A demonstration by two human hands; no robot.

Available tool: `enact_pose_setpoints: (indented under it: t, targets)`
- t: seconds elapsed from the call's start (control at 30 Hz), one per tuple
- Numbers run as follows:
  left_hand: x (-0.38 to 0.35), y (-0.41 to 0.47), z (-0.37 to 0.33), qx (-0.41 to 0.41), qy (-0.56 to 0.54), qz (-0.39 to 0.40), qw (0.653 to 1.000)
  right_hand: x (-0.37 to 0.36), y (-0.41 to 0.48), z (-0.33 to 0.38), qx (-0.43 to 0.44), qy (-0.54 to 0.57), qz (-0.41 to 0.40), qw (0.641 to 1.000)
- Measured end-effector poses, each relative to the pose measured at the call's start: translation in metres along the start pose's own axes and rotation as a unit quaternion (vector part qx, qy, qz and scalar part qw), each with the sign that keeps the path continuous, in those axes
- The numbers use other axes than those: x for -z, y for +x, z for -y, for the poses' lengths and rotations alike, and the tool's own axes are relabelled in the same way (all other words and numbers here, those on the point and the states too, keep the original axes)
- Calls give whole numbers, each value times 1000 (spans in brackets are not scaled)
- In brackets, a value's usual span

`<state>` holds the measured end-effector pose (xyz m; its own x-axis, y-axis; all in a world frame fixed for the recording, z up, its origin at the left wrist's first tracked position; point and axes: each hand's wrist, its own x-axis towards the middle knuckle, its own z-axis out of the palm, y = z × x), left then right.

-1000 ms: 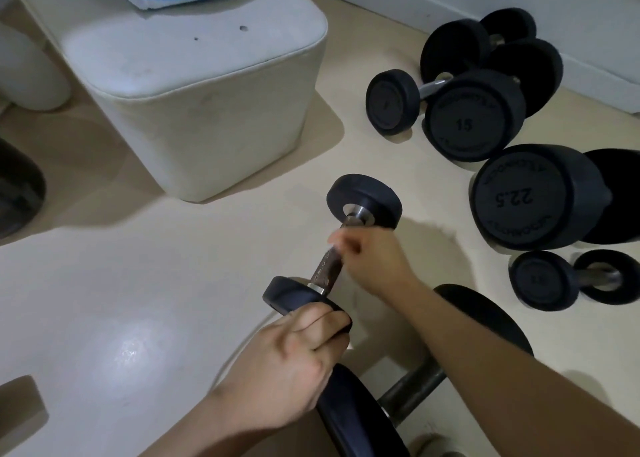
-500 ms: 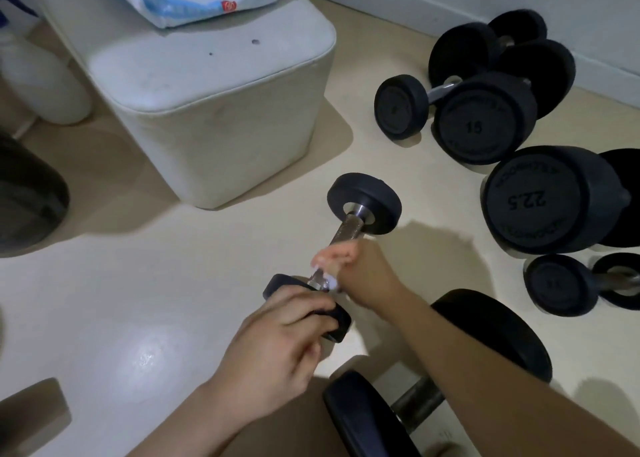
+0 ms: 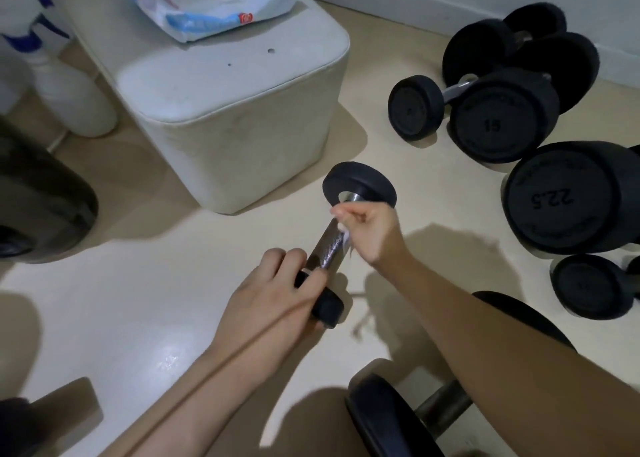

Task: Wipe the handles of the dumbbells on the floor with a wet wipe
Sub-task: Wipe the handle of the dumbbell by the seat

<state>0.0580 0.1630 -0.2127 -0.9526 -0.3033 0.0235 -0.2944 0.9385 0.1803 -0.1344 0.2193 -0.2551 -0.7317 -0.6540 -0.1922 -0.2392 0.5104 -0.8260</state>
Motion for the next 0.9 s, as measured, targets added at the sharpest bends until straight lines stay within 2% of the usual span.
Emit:
enact_pose_setpoints:
  t: [0.03,0.07,0.13,0.2,0.23,0.3,0.37,0.4,0.47,0.53,0.57,0.6,0.67,0.73,0.77,0.83,0.9]
  targets:
    - [1,4,3,-24,25,8,999,2,6,1,-4,5,-14,1000]
    - [1,8,6,-51,44,16,998,-1,3,3,1,1,6,1000]
    - [1,11,12,-98,68,27,992,-12,-16,0,7,-5,104,994]
    - [5,12,12,-106,67,42,991,-12,-30,0,10,-31,187,982]
    - [7,13,10,-103,54,46,992,-7,-26,-1,25,-54,188,980]
    - [4,14,3,-65,-9,55,996,4,-7,1,45,-77,119,989]
    - [0,11,-5,-15,-114,65,991,11,4,6,25,-27,65,997]
    - [-2,6,-8,3,-182,62,981,9,3,6,17,-20,75,997]
    - [-9,-7,-10,36,-287,74,954,5,-14,4,28,-91,173,980]
    - [-16,-21,-8,59,-330,79,939,8,-33,7,68,-172,311,932]
    - [-19,-26,-6,66,-342,73,935,11,-30,5,99,-194,342,914]
    - [-20,-29,-4,69,-348,62,933,11,-21,7,131,-219,322,912]
    - [-22,-33,0,79,-353,46,931,6,4,18,153,-221,211,940]
    - [-23,-38,5,94,-348,38,932,-7,20,19,122,-127,128,976]
    - [-25,-41,8,101,-340,35,934,-13,16,12,91,-106,132,981]
    - [-26,-47,13,126,-340,37,931,-13,-13,3,67,-124,235,962]
    - [-26,-51,19,145,-339,40,929,-9,-38,5,84,-123,349,925]
